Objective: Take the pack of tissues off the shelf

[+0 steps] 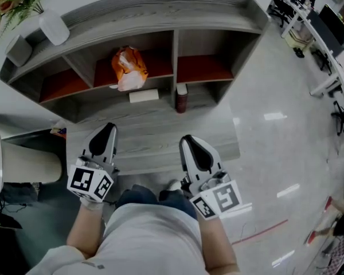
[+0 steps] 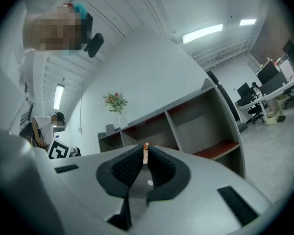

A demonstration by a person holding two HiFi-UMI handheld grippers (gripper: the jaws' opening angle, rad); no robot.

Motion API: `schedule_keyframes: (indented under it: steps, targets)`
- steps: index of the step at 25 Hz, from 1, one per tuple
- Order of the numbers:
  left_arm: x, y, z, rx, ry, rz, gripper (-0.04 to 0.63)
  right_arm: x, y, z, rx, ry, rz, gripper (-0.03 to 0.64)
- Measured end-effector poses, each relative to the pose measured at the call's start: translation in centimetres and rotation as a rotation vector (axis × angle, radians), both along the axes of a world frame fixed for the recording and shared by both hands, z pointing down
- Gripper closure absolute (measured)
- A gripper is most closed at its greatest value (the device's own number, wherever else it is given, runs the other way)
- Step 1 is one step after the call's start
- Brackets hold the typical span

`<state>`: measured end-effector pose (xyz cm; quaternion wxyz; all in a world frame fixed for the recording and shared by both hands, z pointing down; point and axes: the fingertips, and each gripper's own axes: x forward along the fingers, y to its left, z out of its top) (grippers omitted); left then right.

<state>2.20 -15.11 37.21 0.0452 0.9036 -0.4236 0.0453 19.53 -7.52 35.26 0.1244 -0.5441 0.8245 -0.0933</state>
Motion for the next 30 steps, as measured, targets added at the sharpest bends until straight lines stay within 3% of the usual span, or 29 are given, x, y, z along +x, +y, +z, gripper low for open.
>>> schedule_keyframes:
  steps: [8,15,23,30]
  targets:
    - [0.7,-3.6,0.9,-0.017,-0.017,-0.011,0.575,1.0,-1.6,0.6,-0.030,-0.005,0.026,0.584]
    - [0.9,-7.8,1.3,-0.024,-0.023,0.015,0.568,-0.2,-2.2,0.7,-0.057,0.057,0.095,0.584]
    - [1.6,-12.3,2.7,-0.023,-0.072,0.031,0.467,-0.4,-2.5,0.9,-0.086,0.075,0.202,0.584]
    - [2.2,-15.2,3.8,-0.043,-0.064,0.045,0.454,-0.6,-2.0,1.4,-0.112,0.071,0.274,0.584]
